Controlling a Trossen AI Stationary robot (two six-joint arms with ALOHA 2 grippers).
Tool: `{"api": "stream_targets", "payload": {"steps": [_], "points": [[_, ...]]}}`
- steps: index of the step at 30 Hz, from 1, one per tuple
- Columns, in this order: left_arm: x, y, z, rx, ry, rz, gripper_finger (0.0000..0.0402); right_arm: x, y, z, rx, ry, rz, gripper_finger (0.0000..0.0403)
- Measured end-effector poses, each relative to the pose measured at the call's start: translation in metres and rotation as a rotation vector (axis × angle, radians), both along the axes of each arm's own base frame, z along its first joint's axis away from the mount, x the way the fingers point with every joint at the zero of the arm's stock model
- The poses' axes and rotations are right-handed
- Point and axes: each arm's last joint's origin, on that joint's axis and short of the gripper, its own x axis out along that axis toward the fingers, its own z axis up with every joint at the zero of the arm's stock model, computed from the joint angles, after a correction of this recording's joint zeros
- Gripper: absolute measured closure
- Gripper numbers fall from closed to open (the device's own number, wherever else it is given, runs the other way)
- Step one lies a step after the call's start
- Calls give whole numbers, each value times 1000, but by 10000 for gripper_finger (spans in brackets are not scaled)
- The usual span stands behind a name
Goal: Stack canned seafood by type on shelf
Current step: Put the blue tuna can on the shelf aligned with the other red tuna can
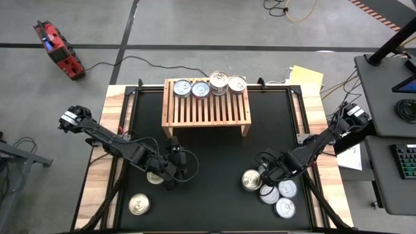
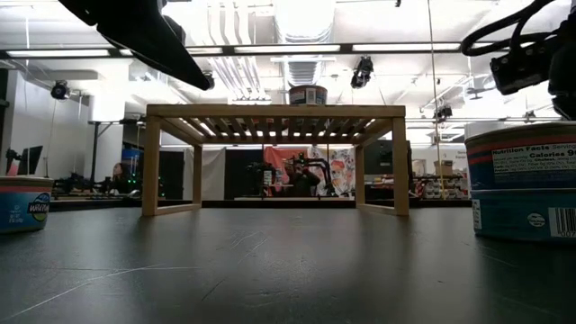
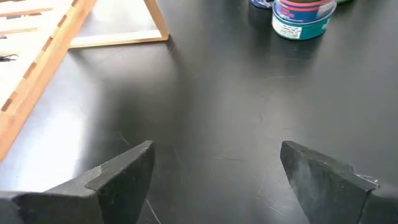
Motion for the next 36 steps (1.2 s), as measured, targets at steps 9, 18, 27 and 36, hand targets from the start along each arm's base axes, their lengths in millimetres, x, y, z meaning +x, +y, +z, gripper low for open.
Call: {"api": "stream_targets", "payload": {"steps": [9, 18, 27, 36], "points": [[0, 1, 0, 16, -4, 9, 70, 3, 0, 0, -5, -37, 11, 390], [0, 0, 0, 16, -3, 9, 70, 2, -1, -13, 11, -71, -6, 390], [0, 0, 0, 25, 0, 4, 70, 3, -4, -15, -26, -95, -22, 390], [0, 1, 0, 41, -8, 19, 70, 7, -10, -15, -26, -99, -53, 390]]}}
